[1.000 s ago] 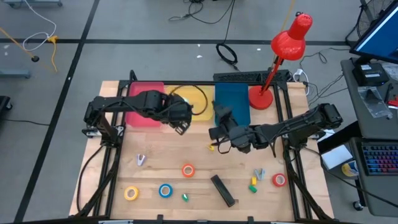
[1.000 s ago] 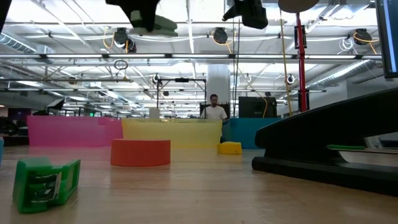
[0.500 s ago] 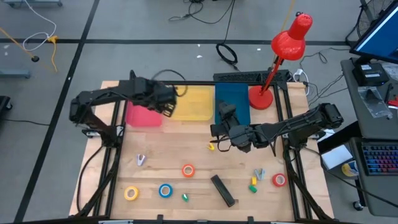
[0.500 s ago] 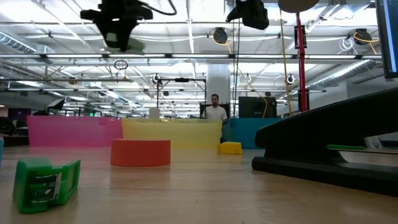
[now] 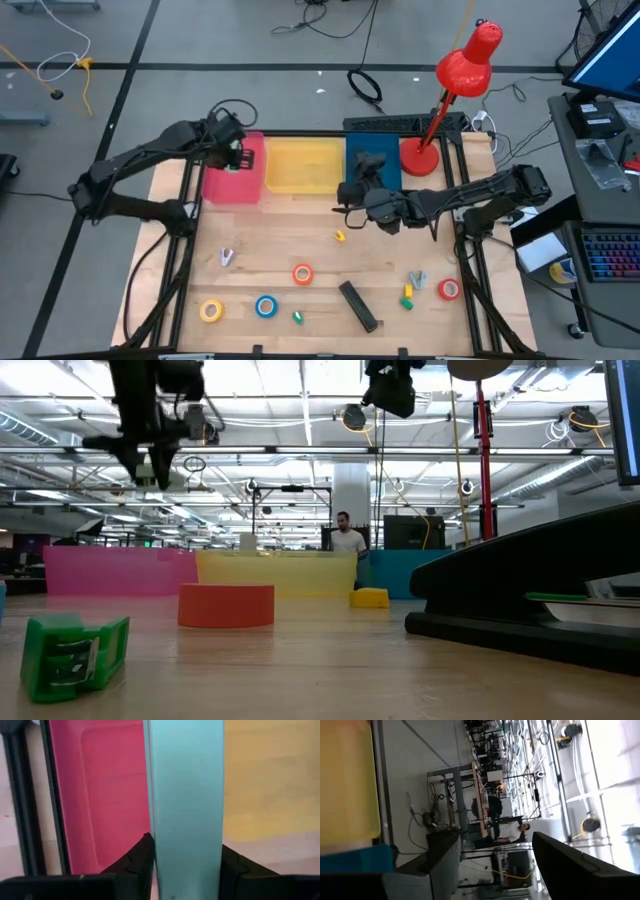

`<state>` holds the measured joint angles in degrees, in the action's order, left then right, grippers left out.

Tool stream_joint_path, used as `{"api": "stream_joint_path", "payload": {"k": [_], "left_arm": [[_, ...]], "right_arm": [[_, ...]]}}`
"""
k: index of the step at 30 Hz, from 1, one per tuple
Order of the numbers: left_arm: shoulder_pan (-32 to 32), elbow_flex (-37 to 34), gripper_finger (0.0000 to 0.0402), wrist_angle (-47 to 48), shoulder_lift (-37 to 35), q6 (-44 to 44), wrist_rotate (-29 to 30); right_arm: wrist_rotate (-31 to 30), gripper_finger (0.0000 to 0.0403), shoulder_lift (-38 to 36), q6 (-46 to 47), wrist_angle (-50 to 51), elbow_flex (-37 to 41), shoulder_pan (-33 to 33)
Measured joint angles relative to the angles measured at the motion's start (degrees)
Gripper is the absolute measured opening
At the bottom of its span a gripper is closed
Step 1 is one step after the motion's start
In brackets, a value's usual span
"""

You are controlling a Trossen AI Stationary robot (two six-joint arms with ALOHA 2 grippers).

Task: Pick and place Stapler, Stapler remover, tape
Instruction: Put the green stapler into the red bin

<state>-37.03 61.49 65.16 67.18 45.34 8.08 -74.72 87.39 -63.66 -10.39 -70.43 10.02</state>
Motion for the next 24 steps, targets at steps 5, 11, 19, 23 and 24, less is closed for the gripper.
{"api": "stream_joint_path", "payload": {"k": [5,11,19,23,24], "left_arm": [[-10.0,-6.7,0.0132,-9.0,0.2,-7.7,-6.6],[-20.7,-10.5,0.0132,-13.6,2.7,-14.1,-12.0],[-24.5,-11.1,0.0132,-16.9,7.3,-19.3,-13.2],[-24.5,-11.1,0.0132,-17.4,10.1,-19.2,-12.7],[-24.6,-11.1,0.0132,-17.5,11.1,-19.1,-12.6]], "right_arm": [[1.8,0.0238,0.0,10.9,1.8,0.0,0.3],[5.4,0.0238,-0.6,29.6,8.6,0.1,1.3],[31.1,0.0238,-4.4,59.8,24.5,0.1,1.2],[39.6,0.0238,-6.2,67.3,31.1,0.1,0.9],[41.4,0.0238,-6.6,68.8,32.6,0.1,0.7]]}}
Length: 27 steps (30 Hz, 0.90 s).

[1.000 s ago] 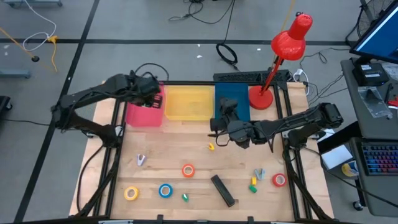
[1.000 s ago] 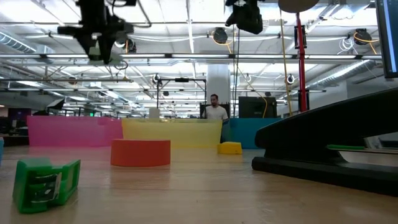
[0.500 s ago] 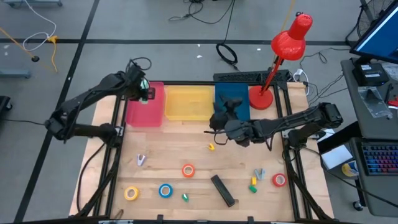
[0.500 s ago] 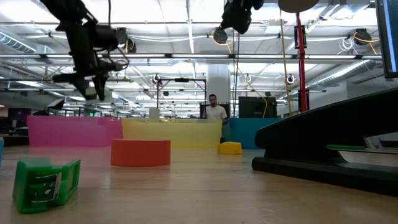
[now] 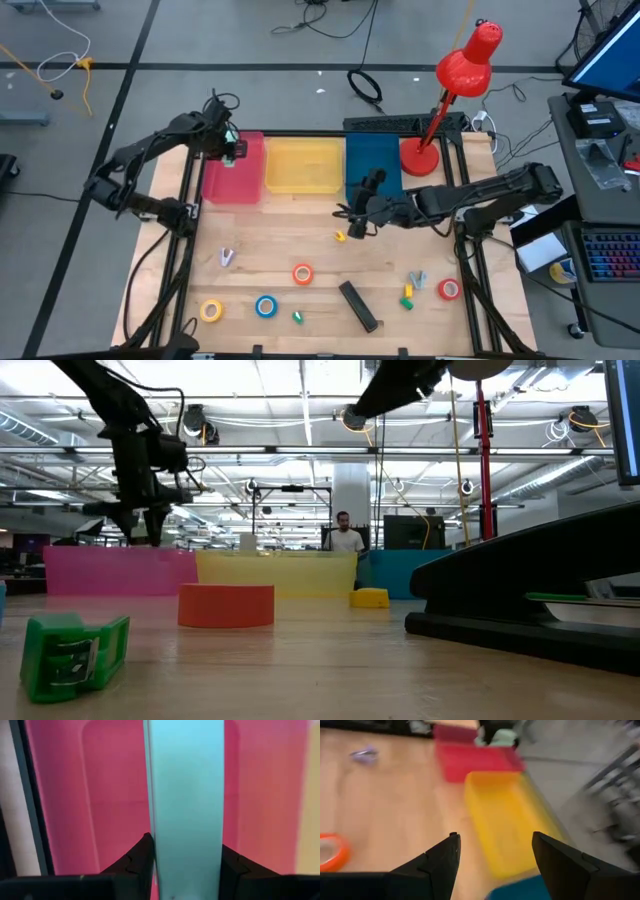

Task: Pick and place Stapler, Stapler remover, tape
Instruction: Put the green stapler into the red bin

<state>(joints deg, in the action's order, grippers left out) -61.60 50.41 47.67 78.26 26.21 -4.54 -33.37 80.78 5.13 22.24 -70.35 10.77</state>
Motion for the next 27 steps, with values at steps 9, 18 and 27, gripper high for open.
{"api": "stream_joint_path", "payload": {"k": [9,18,27], "left_arm": [[-0.4,0.0,0.0132,-1.1,4.8,1.0,0.1],[-0.5,0.0,0.0132,-0.6,5.3,4.2,0.0],[1.7,-0.1,0.0132,5.3,5.3,9.4,3.8]], "right_arm": [[15.4,0.0238,-5.7,5.5,1.1,6.3,-1.7],[21.7,0.0238,-18.0,13.3,-13.6,22.7,-3.7],[21.7,0.0238,-29.8,16.7,-27.4,34.6,-3.6]]}}
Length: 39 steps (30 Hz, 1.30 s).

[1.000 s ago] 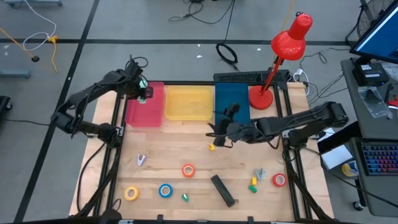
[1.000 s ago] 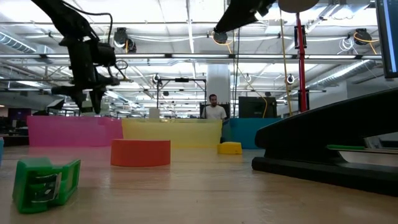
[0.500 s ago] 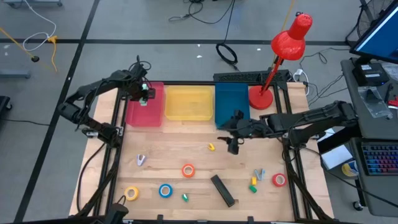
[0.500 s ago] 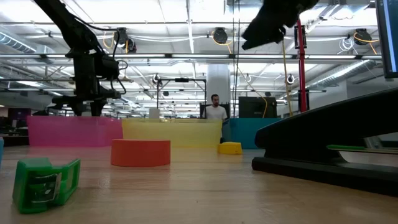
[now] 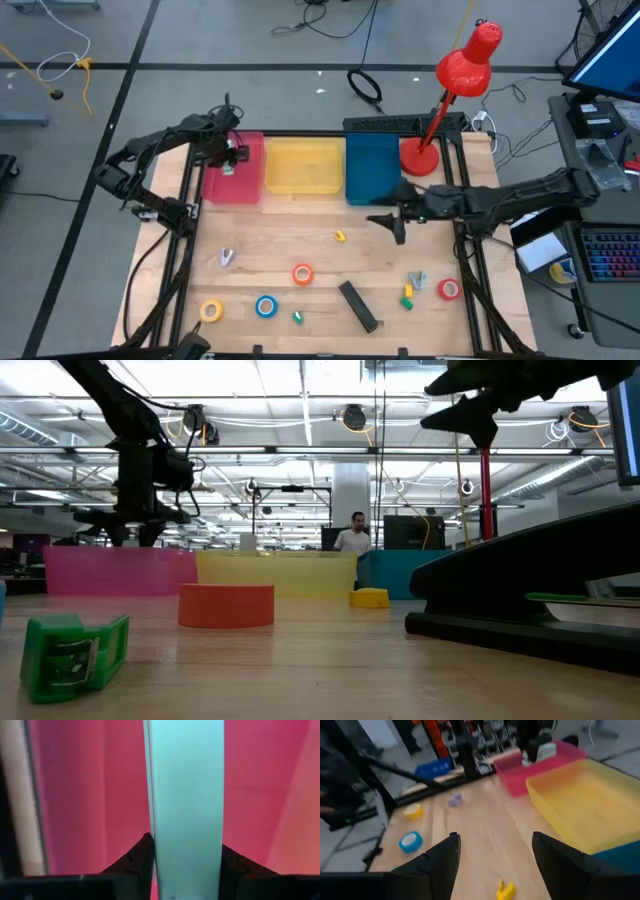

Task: Pick and place Stapler, Stapler remover, tape
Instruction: Put the green stapler into the red bin, then put the black stapler into the red bin

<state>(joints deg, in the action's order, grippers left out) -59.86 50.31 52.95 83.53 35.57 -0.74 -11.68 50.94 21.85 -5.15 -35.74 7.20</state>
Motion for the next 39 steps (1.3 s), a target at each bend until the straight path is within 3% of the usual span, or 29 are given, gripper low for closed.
{"api": "stream_joint_path", "payload": {"k": [8,21,27,30,34,39], "left_arm": [[-0.2,-4.3,0.0132,-0.4,0.0,2.3,0.8],[-0.2,-5.3,0.0135,-4.2,0.0,2.5,1.8],[-0.2,-5.3,0.0256,-4.0,0.0,0.8,2.3],[-0.2,-5.3,0.0298,-3.9,0.0,0.8,2.3],[-0.2,-4.5,0.0326,-3.5,-0.3,-0.4,1.7],[0.0,-1.8,0.0334,-1.5,-4.1,-1.5,-0.9]], "right_arm": [[-0.1,0.0238,-4.6,0.0,-3.9,3.5,0.0],[-0.2,0.0238,-4.8,0.0,-3.9,3.5,0.0],[-0.2,0.0238,-4.8,0.0,-3.9,3.5,0.0],[-0.2,0.0238,-4.8,0.0,-3.9,3.5,0.0],[-0.2,0.0238,-4.8,0.0,-3.8,3.5,0.0],[-0.2,0.0238,-4.8,-0.2,-3.4,3.5,0.0]]}}
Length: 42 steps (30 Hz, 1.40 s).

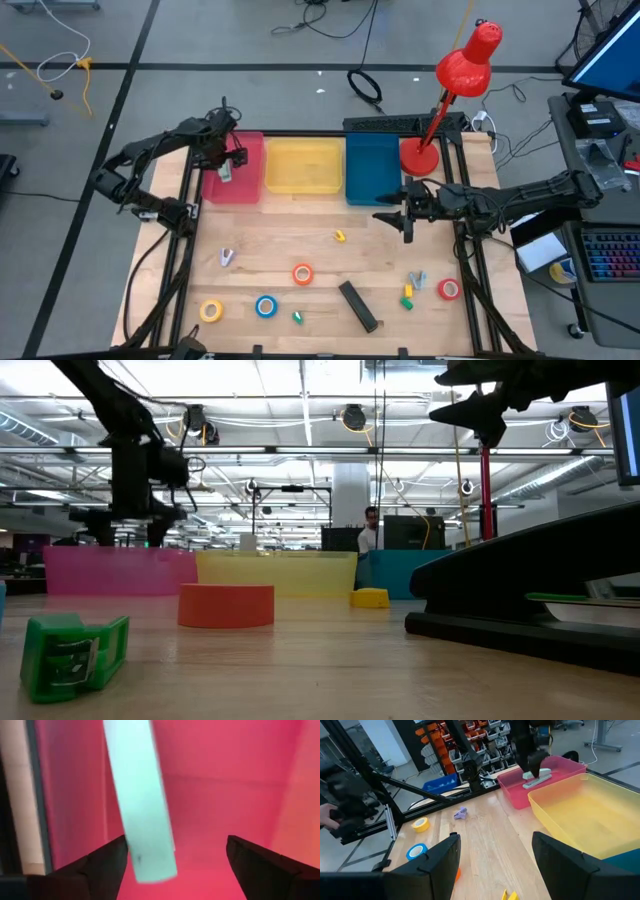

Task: Pick and place Stapler, Stapler remover, tape
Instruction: Put the black stapler into the red bin

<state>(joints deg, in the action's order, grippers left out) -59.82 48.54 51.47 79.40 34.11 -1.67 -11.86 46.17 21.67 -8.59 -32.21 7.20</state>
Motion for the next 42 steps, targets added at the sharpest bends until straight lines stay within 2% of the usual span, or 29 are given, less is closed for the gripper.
{"api": "stream_joint_path", "payload": {"k": [7,13,18,26,33,39,42], "left_arm": [[5.5,3.2,0.0334,4.7,-12.4,-0.8,0.2],[15.8,3.3,0.0335,5.7,-22.5,1.9,-1.7],[25.0,3.3,0.0335,4.5,-27.6,5.2,-2.9],[38.8,3.3,0.0335,-4.3,-29.2,5.6,-2.6],[51.0,3.3,0.0335,-13.9,-29.2,7.9,5.3],[62.4,3.3,0.0335,-19.3,-29.2,5.3,11.1],[66.6,3.3,0.0335,-20.4,-29.3,4.9,12.4]], "right_arm": [[0.1,0.0238,0.0,0.1,2.7,0.0,0.0],[0.1,0.0238,0.0,0.1,3.6,0.0,0.0],[0.1,0.0238,0.0,0.1,3.2,0.0,0.0],[0.1,0.0238,0.0,0.2,2.7,0.0,0.0],[0.2,0.0238,0.0,3.8,2.8,0.0,0.0],[10.3,0.0238,0.0,5.2,2.7,0.0,0.2],[10.3,0.0238,0.0,7.5,2.4,0.0,2.2]]}}
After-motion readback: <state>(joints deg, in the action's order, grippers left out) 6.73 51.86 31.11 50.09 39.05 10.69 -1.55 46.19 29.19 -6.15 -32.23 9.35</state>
